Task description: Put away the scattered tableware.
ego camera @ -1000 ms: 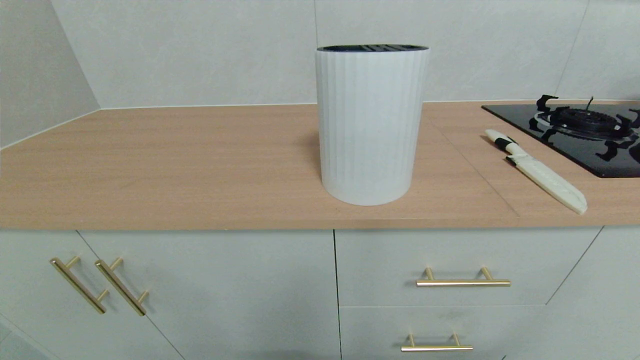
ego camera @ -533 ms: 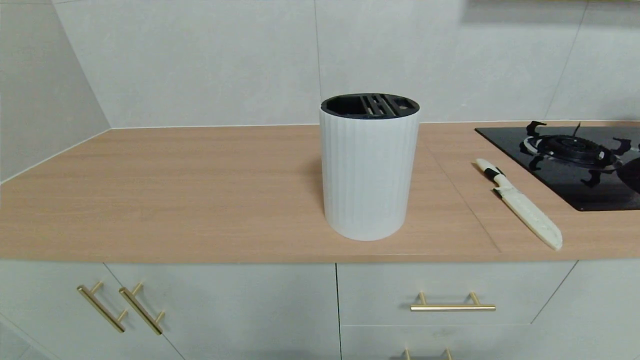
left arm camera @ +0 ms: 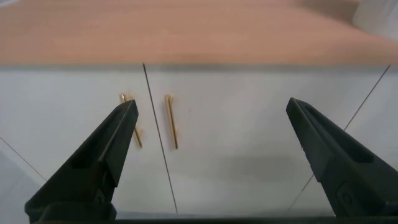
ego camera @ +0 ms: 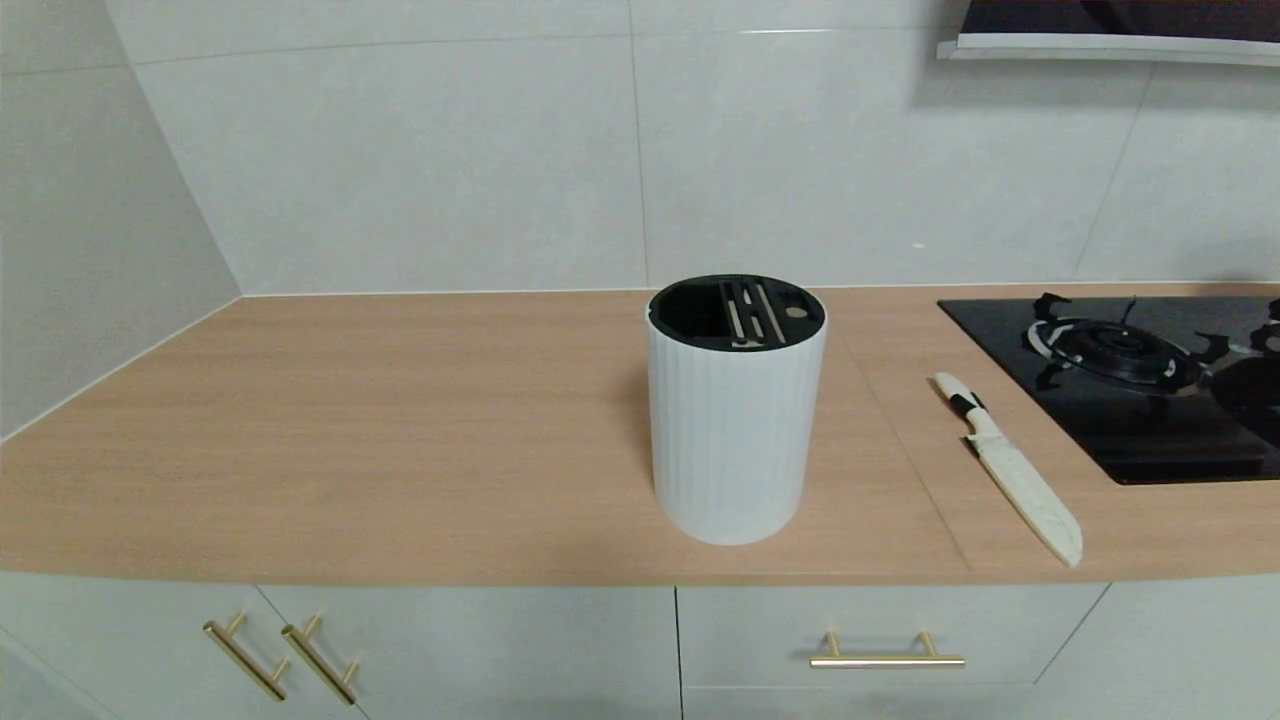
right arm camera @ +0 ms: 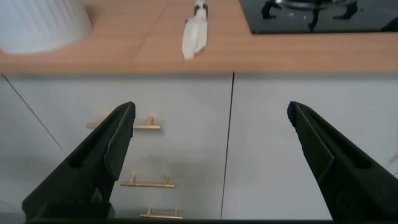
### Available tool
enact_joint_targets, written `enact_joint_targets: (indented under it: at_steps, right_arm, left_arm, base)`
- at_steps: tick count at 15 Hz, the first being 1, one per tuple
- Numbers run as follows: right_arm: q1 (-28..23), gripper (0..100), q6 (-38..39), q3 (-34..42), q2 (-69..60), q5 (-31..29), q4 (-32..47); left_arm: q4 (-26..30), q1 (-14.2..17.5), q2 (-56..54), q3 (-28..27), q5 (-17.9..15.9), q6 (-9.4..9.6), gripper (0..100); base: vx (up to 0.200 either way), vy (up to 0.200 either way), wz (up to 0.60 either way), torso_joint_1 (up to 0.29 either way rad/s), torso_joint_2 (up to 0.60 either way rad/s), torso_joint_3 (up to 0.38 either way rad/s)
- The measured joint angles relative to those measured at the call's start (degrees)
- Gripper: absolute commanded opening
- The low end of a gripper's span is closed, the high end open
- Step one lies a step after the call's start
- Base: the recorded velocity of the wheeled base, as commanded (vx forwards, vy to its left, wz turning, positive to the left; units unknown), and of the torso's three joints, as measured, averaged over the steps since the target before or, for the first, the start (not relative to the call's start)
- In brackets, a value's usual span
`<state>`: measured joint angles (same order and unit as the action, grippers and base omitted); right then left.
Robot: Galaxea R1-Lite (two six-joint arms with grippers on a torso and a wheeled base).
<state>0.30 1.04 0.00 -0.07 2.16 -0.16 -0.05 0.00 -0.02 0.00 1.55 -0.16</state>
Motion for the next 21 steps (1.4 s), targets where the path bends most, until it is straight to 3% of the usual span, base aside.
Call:
enact_joint_targets:
  at_steps: [14,21]
  right_arm:
    - [0.0,100,0.0,0.0,0.0,0.0,0.0]
    - [-0.1,100,-0.4,0.0,0.0,0.0,0.0]
  left_arm:
    - [0.0,0.0,0.0,0.0,0.0,0.0,100]
    - [0.0,0.0,0.0,0.0,0.0,0.0,100]
  base:
    - [0.0,0.0,0.0,0.249,-0.54,-0.291]
    - [0.0,0.0,0.0,0.065,-0.14,-0.069]
